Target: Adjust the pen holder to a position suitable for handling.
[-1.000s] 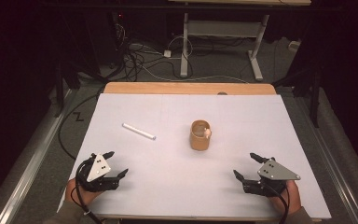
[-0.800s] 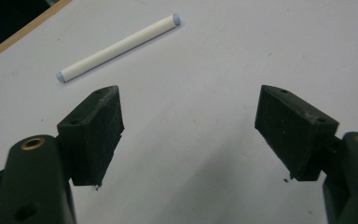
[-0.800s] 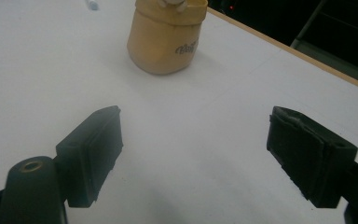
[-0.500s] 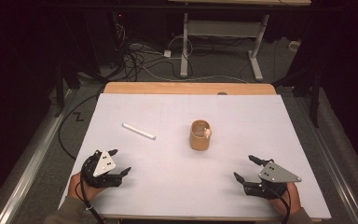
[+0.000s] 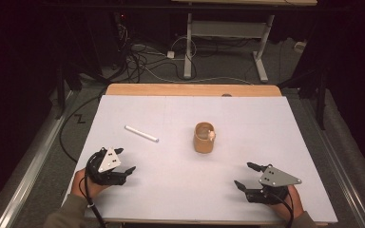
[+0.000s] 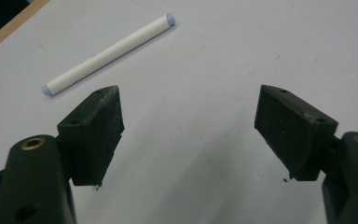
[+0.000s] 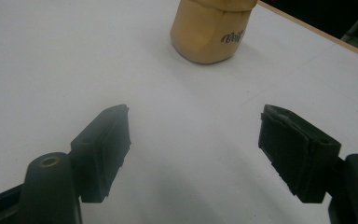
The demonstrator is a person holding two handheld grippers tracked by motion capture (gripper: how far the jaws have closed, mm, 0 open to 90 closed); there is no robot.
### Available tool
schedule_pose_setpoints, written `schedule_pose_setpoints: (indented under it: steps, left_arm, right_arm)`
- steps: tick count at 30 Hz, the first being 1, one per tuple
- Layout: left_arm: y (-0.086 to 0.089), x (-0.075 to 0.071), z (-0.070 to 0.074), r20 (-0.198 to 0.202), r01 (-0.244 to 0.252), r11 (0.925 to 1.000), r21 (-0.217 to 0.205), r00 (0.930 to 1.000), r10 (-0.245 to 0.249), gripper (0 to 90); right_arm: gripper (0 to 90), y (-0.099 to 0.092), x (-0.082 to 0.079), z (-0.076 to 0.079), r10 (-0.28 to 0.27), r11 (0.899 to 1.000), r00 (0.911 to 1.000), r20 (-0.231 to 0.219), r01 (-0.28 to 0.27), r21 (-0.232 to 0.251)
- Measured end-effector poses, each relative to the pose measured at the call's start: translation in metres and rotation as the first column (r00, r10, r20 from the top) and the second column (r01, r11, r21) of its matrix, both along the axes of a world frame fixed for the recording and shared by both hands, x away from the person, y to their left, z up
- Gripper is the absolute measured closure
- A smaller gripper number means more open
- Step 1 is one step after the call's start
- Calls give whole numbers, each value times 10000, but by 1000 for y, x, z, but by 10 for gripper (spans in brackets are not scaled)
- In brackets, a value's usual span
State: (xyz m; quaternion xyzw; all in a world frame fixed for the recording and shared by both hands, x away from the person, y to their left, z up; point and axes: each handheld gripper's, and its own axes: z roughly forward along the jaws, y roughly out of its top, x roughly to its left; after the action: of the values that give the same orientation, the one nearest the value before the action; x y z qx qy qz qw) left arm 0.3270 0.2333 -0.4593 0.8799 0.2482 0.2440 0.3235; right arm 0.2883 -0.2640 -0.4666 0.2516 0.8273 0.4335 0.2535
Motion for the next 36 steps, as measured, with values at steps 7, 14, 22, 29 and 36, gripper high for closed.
schedule_pose_setpoints:
  steps: [7,14,22,29,36]
  left_arm:
    - [-13,27,6,-546,726,9958,566,9961,-695,230]
    - [-15,41,7,-543,578,9981,199,9969,-567,233]
    - [-15,41,6,-429,589,9982,79,9974,-585,233]
    - [-14,39,8,-326,651,9978,-77,9973,-653,232]
    - [-15,35,8,-337,854,9962,-177,9957,-860,231]
  right_arm:
    - [250,-1,-1,0,373,9992,9991,-220,-370,132]
    - [247,0,-1,-1,546,9985,9981,-289,-544,63]
    - [267,1,11,5,485,9987,9987,-127,-483,149]
    - [312,22,61,39,916,9945,9954,286,-929,482]
    - [328,70,101,65,2101,9760,9769,405,-2071,-676]
